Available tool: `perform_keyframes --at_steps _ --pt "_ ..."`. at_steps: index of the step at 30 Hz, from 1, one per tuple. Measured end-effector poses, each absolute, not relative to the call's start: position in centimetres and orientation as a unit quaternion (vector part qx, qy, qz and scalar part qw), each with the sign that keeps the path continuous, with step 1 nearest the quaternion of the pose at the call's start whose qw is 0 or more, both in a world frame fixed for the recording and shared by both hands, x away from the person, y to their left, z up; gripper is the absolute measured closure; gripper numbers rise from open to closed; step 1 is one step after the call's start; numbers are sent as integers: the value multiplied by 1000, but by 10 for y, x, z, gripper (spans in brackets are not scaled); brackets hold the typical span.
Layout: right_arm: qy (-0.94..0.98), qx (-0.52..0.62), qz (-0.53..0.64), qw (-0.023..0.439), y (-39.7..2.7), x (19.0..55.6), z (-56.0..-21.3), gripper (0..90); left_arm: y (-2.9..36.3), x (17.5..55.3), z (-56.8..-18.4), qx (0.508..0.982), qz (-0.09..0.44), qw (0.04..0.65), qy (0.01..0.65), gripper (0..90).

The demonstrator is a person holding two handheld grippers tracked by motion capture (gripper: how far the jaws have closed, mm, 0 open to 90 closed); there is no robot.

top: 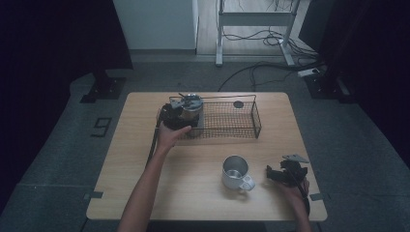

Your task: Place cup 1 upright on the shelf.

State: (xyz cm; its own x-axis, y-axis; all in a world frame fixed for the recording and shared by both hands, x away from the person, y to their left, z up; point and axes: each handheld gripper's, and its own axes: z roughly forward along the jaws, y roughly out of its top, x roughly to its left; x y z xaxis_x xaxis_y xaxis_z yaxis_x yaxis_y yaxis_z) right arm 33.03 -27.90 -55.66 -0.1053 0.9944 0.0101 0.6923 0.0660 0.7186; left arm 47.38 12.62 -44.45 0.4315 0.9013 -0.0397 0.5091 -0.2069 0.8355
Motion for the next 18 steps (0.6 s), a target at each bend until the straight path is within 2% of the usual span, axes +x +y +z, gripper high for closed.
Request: perform_keyframes --at_steps 18 --pt "682 619 293 257 -279 330 -556 15 144 433 -446 759 212 416 453 33"
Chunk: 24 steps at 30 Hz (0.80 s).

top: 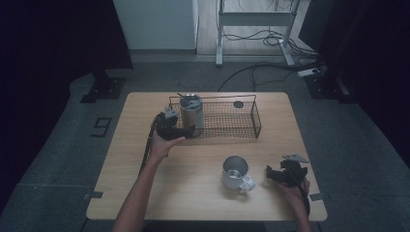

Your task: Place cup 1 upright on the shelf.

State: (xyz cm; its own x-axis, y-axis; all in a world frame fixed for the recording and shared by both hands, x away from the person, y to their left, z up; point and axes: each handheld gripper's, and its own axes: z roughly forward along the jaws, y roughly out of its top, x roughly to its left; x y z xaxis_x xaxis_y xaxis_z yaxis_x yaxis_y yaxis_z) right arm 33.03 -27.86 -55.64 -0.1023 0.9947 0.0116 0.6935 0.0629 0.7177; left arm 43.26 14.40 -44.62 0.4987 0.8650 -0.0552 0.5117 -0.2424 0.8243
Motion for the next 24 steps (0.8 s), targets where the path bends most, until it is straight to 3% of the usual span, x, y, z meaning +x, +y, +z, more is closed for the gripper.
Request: perform_keyframes --at_steps 12,24 --pt "683 618 292 258 -279 330 -556 15 166 396 -455 756 190 435 451 40" --pt "683 618 293 258 -279 330 -556 20 185 365 -475 768 196 407 454 55"
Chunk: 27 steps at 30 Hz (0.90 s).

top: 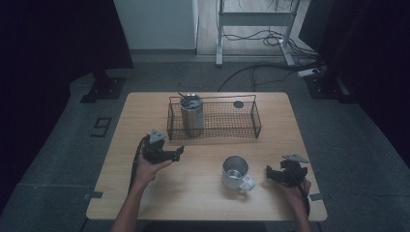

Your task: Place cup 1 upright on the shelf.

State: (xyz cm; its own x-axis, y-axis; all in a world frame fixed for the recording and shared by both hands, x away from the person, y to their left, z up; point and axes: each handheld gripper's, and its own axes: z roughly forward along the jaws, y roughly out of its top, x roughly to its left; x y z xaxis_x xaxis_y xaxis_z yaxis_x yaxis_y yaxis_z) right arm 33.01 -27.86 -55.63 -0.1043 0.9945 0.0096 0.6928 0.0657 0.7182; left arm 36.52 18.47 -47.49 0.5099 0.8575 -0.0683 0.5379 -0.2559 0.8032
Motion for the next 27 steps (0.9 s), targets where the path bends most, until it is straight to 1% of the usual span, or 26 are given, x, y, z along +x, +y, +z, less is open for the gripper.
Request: perform_keyframes --at_steps 7,14,18,20,21,22,27 --pt "683 617 294 257 -278 330 -556 23 191 349 -490 781 197 389 447 58" --pt "685 614 295 258 -278 329 -556 40 194 338 -505 783 191 385 451 65" --pt "685 613 298 258 -278 329 -556 50 198 338 -514 781 190 381 457 71" --pt "684 613 299 259 -278 328 -556 75 199 339 -515 783 193 374 459 79" --pt "682 612 303 262 -278 327 -555 108 200 339 -515 781 195 377 458 79" --pt "682 610 304 264 -278 327 -555 119 200 339 -515 781 195 377 458 79" --pt "678 612 309 266 -279 325 -555 129 201 341 -515 777 199 377 463 84"
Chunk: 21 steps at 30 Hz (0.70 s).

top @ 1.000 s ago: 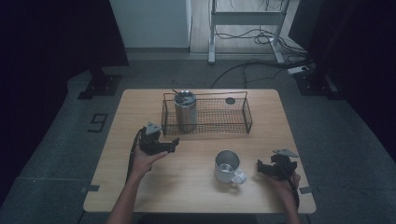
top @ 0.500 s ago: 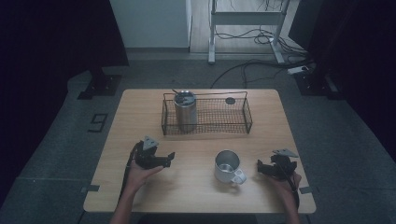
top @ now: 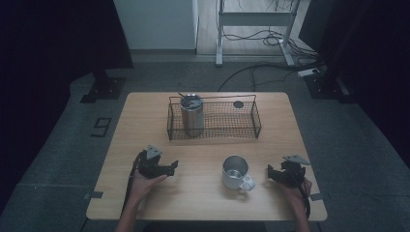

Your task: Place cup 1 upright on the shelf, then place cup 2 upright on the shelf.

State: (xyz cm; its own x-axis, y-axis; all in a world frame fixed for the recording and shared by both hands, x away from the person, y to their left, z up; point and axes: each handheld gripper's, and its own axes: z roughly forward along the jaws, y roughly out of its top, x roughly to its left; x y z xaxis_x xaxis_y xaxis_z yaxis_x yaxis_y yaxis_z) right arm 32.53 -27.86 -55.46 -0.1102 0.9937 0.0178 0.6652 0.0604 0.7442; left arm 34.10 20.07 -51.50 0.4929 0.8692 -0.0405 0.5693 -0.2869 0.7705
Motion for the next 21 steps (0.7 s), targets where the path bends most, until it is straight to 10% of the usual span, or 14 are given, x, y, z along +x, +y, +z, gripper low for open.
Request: perform_keyframes --at_steps 21 --pt "664 583 390 258 -275 304 -522 135 194 336 -522 784 189 372 460 84"
